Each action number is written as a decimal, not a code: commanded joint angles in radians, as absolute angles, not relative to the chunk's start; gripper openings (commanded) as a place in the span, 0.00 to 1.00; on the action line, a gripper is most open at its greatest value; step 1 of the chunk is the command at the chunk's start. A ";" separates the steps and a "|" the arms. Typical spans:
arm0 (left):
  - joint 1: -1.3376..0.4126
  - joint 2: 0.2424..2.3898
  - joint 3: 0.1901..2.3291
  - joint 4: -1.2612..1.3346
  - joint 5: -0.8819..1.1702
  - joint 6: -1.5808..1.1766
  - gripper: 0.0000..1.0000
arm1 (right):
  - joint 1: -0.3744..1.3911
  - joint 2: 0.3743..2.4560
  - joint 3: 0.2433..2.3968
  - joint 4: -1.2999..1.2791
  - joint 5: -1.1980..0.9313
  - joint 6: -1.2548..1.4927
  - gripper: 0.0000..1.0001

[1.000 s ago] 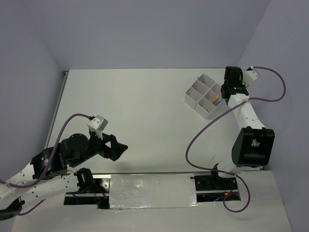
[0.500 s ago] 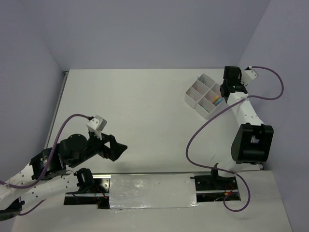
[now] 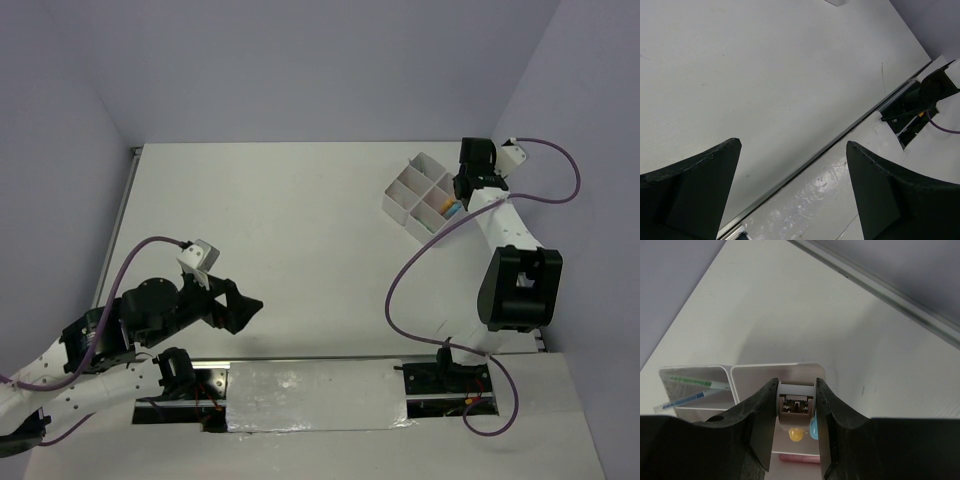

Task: Sort the stationery into containers
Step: Place the stapler in the storage box, then reset both arms

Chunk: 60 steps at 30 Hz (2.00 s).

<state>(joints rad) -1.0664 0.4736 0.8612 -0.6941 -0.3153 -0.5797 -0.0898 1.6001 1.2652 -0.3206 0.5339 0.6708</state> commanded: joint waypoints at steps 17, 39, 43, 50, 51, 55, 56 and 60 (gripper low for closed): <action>-1.065 0.459 0.853 -0.641 -0.279 -0.569 0.99 | -0.097 1.654 1.348 -0.279 0.558 0.669 0.37; -1.066 0.445 0.847 -0.630 -0.259 -0.561 0.99 | -0.095 1.629 1.361 -0.278 0.485 0.669 0.51; -1.066 0.437 0.847 -0.629 -0.258 -0.561 0.99 | -0.095 1.628 1.332 -0.281 0.476 0.669 0.52; -1.066 0.434 0.847 -0.624 -0.249 -0.558 0.99 | -0.094 1.559 1.230 -0.233 0.457 0.669 0.47; -1.066 0.434 0.847 -0.626 -0.249 -0.558 0.99 | -0.094 1.551 1.211 -0.230 0.456 0.669 0.46; -1.066 0.430 0.847 -0.624 -0.245 -0.558 0.99 | -0.089 1.520 1.174 -0.209 0.428 0.669 0.50; -1.066 0.430 0.845 -0.623 -0.244 -0.557 0.99 | -0.089 1.519 1.173 -0.209 0.425 0.669 0.51; -1.068 0.426 0.844 -0.623 -0.242 -0.558 0.99 | -0.089 1.529 1.189 -0.222 0.414 0.669 0.52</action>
<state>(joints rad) -1.0664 0.4404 0.8482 -0.6720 -0.2569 -0.5766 -0.0898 1.5539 1.1816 -0.2470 0.4240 0.6712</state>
